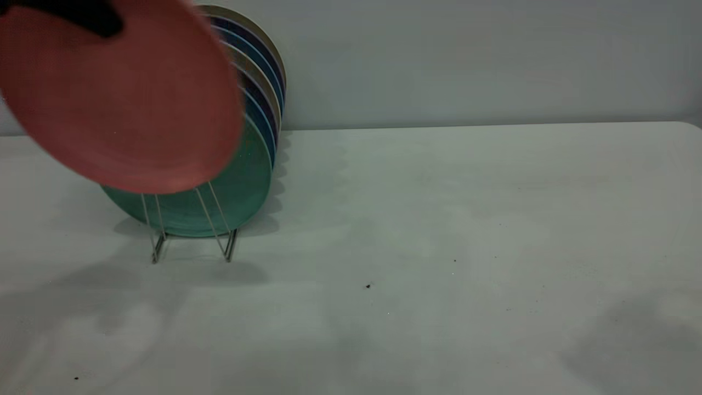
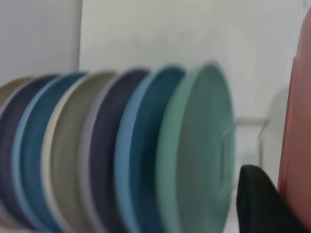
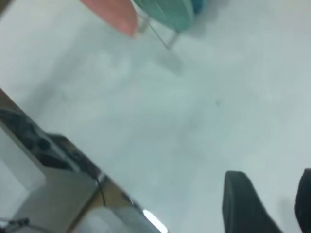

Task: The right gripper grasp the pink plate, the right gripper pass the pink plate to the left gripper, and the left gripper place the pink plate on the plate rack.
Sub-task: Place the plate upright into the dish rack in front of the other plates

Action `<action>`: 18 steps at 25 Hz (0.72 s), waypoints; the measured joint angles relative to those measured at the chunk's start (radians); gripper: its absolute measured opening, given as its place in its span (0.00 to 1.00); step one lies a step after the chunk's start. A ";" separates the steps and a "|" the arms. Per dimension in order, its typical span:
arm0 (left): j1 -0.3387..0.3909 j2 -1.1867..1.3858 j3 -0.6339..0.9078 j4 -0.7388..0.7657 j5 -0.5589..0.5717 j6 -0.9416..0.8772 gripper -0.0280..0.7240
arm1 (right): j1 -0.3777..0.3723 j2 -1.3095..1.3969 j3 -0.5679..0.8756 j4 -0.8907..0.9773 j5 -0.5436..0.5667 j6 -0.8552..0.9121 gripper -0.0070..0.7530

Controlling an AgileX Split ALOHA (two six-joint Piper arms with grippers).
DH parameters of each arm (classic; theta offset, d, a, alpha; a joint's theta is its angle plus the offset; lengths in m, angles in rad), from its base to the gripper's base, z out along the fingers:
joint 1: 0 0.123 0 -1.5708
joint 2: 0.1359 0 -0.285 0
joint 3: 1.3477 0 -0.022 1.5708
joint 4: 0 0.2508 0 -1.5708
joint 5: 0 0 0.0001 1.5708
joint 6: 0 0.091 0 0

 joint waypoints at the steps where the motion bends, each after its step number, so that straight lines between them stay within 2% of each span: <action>1: 0.010 0.000 0.000 0.006 -0.007 0.031 0.22 | 0.000 -0.051 0.037 -0.020 0.003 0.017 0.36; 10: 0.014 0.009 0.000 0.004 -0.119 0.107 0.22 | 0.000 -0.483 0.466 -0.245 0.010 0.181 0.33; 18: 0.012 0.051 0.000 0.003 -0.135 0.115 0.22 | 0.000 -0.823 0.640 -0.402 -0.024 0.287 0.33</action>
